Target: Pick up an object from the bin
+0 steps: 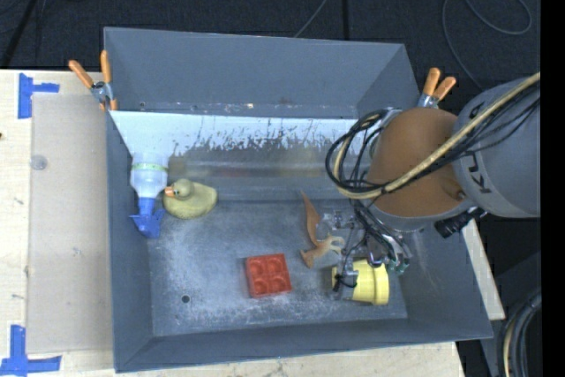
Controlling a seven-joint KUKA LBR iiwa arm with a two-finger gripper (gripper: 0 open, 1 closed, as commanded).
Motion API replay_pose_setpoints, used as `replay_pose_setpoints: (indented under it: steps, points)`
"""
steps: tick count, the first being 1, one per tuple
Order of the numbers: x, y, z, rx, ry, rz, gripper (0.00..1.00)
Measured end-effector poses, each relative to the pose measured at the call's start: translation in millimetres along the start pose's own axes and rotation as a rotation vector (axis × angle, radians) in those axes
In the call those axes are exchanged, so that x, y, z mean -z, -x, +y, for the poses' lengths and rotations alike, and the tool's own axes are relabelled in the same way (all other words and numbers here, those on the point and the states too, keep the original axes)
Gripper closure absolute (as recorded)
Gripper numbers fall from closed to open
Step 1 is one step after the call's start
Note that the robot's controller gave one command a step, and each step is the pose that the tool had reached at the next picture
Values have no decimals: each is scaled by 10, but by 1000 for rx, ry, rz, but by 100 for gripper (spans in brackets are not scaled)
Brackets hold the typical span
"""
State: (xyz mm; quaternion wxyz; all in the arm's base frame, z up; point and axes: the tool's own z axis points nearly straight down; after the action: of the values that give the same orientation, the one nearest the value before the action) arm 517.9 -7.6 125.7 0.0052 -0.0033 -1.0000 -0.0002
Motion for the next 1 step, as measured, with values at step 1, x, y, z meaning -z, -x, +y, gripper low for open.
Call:
replay_pose_setpoints:
  steps: [1]
  points:
    - [43, 17, 0, 0, 0, -8, 0]
